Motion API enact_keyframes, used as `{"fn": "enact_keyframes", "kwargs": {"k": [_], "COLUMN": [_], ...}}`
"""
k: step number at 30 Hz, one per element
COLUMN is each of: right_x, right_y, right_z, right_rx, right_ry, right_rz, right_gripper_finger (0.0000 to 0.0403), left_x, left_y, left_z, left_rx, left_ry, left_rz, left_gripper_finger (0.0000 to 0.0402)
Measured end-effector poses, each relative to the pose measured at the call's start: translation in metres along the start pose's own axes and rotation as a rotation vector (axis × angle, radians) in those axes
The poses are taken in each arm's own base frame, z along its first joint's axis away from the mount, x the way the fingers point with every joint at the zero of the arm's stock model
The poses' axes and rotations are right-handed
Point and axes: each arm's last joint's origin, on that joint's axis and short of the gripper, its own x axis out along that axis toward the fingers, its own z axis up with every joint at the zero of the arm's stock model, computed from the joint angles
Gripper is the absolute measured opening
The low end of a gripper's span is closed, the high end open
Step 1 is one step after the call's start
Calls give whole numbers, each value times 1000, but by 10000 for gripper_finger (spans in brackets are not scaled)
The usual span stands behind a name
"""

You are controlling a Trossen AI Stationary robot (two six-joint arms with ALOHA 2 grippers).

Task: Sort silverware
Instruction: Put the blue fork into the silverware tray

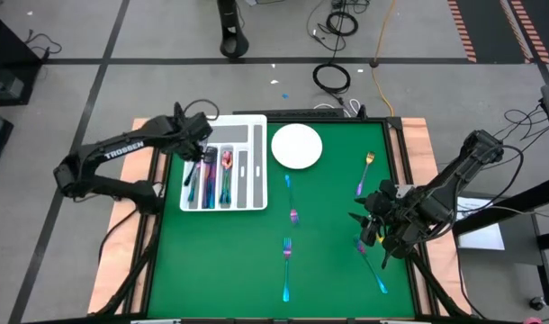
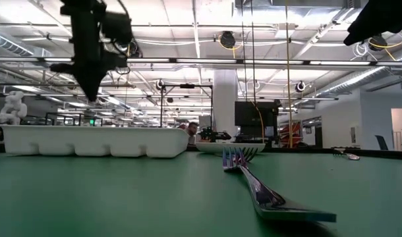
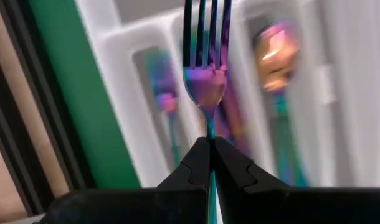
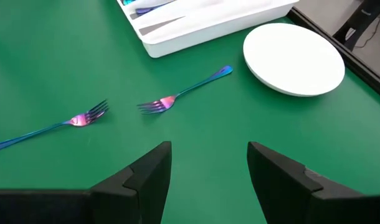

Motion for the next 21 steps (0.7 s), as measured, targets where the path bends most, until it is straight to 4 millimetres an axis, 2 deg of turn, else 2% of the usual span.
{"fn": "enact_keyframes", "kwargs": {"k": [6, 17, 21], "right_x": [0, 0, 0], "right_y": [0, 0, 0], "right_z": [0, 0, 0], "right_rx": [-2, -7, -7], "right_ry": [-14, -14, -14], "right_rz": [-7, -7, -7], "right_gripper_finger": [199, 199, 199], "left_x": [37, 67, 71], "left_y": [16, 22, 25], "left_z": [-15, -27, -31], "left_rx": [-19, -97, -120], "left_ry": [89, 92, 95], "left_rz": [77, 82, 106], "left_gripper_finger": [7, 7, 7]}}
